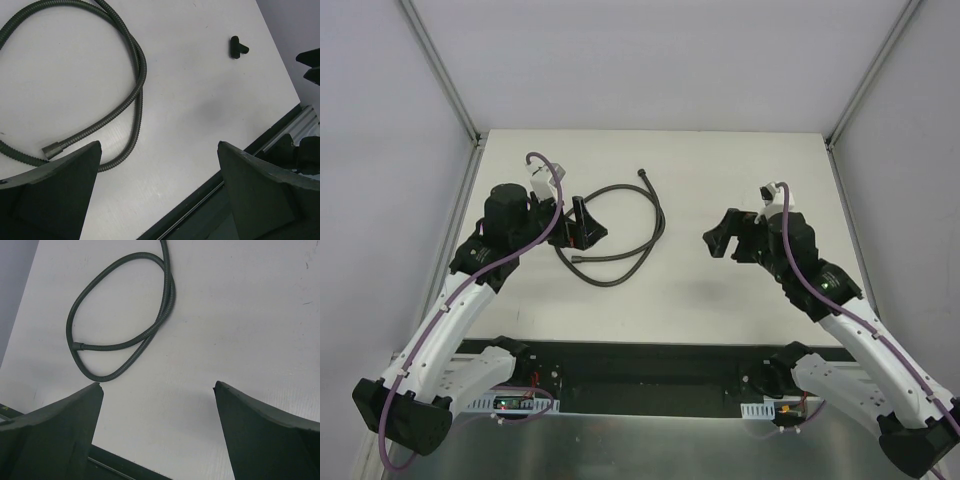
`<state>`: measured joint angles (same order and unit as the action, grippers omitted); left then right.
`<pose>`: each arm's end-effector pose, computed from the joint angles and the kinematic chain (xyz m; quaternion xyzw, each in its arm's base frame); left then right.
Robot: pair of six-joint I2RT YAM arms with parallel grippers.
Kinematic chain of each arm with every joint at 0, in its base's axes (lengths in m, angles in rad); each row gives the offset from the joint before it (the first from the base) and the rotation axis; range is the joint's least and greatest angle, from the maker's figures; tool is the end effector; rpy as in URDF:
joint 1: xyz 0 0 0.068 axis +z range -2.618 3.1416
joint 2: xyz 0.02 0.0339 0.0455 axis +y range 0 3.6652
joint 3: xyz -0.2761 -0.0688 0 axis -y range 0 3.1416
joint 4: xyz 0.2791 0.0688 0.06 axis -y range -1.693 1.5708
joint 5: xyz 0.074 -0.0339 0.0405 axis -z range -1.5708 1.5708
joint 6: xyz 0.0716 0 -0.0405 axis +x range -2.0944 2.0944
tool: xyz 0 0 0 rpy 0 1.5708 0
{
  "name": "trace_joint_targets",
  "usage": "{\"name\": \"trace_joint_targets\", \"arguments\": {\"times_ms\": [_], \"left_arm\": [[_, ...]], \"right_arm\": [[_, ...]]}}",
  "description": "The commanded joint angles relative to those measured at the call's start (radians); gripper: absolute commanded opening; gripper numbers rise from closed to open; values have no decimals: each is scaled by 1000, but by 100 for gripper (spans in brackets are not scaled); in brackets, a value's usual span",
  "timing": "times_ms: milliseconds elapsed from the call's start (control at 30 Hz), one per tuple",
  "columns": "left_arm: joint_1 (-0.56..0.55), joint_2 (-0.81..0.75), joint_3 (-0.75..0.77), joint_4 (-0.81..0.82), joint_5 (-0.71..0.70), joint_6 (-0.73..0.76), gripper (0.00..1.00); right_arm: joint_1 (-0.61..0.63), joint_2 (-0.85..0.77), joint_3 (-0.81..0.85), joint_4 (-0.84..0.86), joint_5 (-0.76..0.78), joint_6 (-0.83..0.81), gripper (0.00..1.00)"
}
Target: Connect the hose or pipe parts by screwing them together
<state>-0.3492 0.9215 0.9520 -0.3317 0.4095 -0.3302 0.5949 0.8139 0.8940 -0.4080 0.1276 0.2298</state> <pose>0.2379 -0.1170 0.3605 0.1281 0.7872 -0.3478 0.4929 0.2048 0.1276 0.3497 -0.1108 0.8046 0.1854 0.5531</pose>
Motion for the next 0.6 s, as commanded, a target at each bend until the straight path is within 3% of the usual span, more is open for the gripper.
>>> {"name": "trace_joint_targets", "arguments": {"times_ms": [0,200,400,567], "left_arm": [[6,-24,-7,33,-23,0,99],[6,-26,-4,34,-28,-6,99],[6,-36,-9,34,-31,-7,99],[6,-46,-13,37,-37,-9,99]], "right_arm": [[-6,-22,-30,57,47,29,96],[-59,-22,-81,60,185,-49,96],[-306,143,-23,9,104,-43,99],[-518,315,25,-9,112,-37,89]]}}
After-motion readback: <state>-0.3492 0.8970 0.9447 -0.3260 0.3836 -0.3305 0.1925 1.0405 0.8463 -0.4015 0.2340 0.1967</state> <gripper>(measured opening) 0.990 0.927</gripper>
